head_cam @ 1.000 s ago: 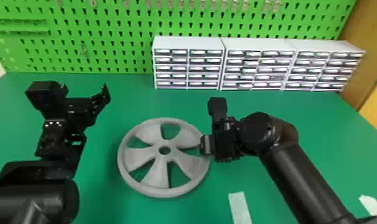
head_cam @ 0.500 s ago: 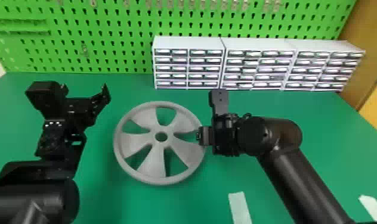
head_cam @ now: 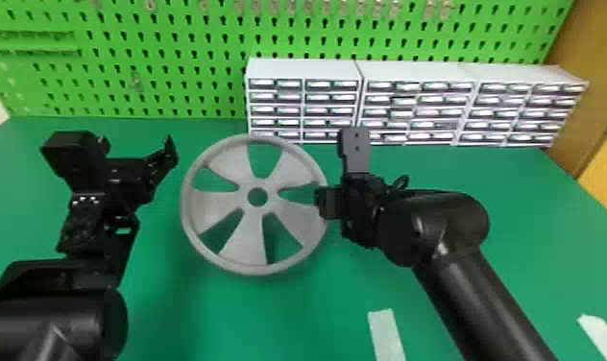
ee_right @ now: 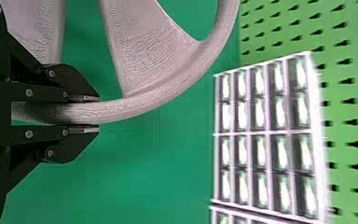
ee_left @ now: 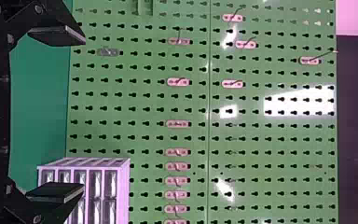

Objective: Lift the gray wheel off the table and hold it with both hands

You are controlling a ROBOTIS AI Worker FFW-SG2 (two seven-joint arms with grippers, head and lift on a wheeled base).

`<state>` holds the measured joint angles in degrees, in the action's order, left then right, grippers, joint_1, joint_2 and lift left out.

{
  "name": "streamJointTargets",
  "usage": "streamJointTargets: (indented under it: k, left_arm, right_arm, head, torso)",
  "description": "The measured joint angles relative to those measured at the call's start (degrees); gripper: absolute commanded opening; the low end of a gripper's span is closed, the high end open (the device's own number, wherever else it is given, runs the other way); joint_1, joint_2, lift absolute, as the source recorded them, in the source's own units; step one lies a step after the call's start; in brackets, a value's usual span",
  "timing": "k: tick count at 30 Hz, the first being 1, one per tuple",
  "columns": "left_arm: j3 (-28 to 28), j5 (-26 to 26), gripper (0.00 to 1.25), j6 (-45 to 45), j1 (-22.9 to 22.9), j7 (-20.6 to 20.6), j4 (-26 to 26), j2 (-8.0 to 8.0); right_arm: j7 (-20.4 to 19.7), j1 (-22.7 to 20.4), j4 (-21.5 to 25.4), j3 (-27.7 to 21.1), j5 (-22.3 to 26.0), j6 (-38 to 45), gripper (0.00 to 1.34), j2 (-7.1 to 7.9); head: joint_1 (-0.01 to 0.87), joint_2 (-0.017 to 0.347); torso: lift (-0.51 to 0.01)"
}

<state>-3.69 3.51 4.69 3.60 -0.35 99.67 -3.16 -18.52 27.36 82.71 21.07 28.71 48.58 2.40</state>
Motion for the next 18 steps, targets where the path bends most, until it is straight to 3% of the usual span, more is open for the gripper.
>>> streamJointTargets:
  k: [9,18]
  left_arm:
    - [-0.09,0.08,1.07,0.03,-0.09,0.00,0.15,-0.07]
    - [-0.27,0.13,1.07,0.05,-0.19,0.00,0.33,-0.09]
  right_arm:
    - [-0.02,-2.58,4.05,1.65,-6.14,-7.57,0.20,-0.08]
    - [-0.05,-4.60,5.15,4.92,-11.23,-18.71,0.20,0.98]
  head:
    - [0.711,0.015]
    - [0.711,0.015]
  torso:
    - [-0.098]
    - [-0.098]
